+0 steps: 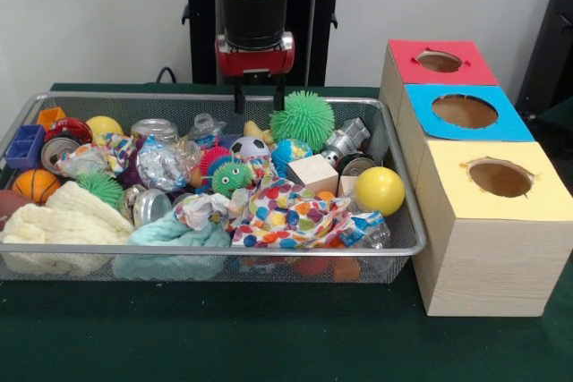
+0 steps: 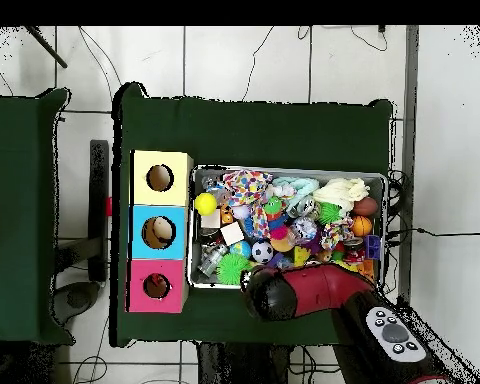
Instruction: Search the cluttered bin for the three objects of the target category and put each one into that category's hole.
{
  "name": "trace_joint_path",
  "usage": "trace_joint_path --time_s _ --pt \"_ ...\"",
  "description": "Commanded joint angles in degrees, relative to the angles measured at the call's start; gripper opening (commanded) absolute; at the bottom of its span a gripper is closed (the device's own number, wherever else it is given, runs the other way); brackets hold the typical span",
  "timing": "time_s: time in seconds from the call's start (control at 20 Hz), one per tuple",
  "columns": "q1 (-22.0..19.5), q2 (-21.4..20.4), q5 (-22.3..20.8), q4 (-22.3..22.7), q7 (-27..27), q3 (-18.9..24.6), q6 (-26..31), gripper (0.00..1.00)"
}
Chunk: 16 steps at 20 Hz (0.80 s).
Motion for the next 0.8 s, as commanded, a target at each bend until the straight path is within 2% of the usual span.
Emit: trace_joint_path --time_s 0.05,0.35,0.8 --pt "1.98 2.51 -1.38 -0.45 5.05 -1.35 -3.63 1.0" --pt "1.61 7.1 -2.06 -1.74 4.92 -2.71 -5.38 1.0" --pt "0.51 9.41 -2.45 -3.44 3.06 -3.7 -6.76 1.0"
